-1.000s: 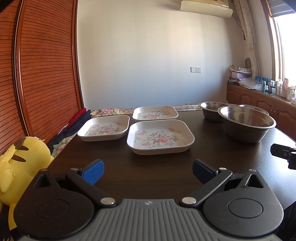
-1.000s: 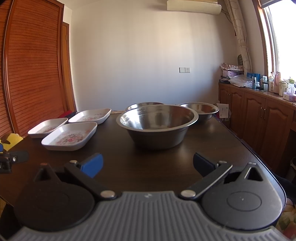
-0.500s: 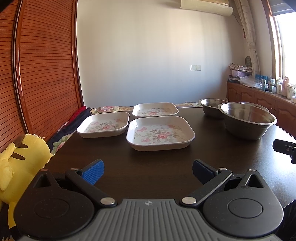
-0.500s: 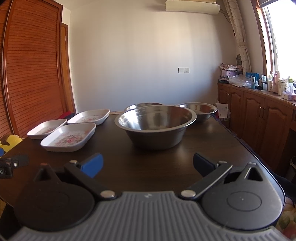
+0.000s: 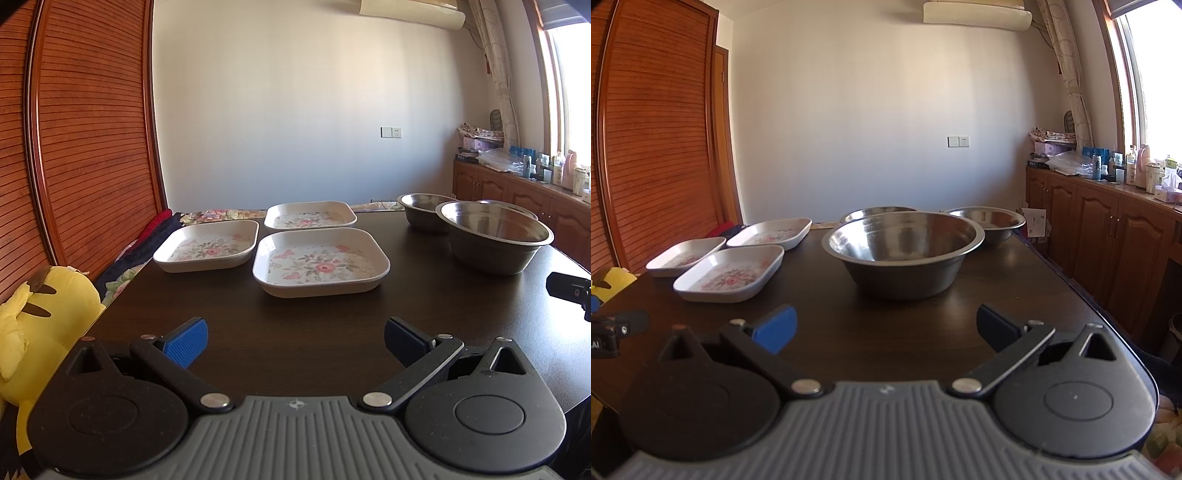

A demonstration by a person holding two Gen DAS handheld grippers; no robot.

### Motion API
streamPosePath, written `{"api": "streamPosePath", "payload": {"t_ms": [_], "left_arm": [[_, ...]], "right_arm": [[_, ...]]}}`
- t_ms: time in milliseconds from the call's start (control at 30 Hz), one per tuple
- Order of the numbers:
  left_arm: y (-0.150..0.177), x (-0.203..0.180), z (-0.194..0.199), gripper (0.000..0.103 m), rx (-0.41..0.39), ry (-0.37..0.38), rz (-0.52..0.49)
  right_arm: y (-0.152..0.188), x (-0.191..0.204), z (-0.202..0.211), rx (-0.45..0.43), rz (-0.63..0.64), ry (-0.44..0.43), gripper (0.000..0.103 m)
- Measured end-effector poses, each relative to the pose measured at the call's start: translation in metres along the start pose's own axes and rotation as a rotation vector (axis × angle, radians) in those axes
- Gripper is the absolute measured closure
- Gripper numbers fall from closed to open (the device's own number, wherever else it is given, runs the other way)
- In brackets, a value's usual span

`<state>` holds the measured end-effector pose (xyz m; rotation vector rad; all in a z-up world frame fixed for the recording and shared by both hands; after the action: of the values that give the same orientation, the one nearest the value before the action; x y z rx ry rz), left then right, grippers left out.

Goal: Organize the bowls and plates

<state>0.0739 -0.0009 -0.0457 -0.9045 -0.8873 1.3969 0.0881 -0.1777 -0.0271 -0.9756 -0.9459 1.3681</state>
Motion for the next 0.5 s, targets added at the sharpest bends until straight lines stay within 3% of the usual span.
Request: {"api": "streamPosePath", "payload": {"t_ms": [500], "left_arm": [[0.0011,-0.0007,-0.0022,0.0,0.016,-0.003,-0.002]], "right_arm": [[-0.0002,0.0002,-0.0001,0.0,0.001,0.0,0.0]]}}
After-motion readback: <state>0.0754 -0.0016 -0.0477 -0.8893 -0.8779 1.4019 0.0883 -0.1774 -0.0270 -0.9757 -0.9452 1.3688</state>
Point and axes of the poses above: each gripper's, at about its wrist camera, not at the fingertips, and z roughly against the way its jaws point, x to its left, y to its underside, the point moved 8 cm from there along -z, roughly the way its jaws point, and after that the axes turned 6 degrees about z, right-handed, at the moved point
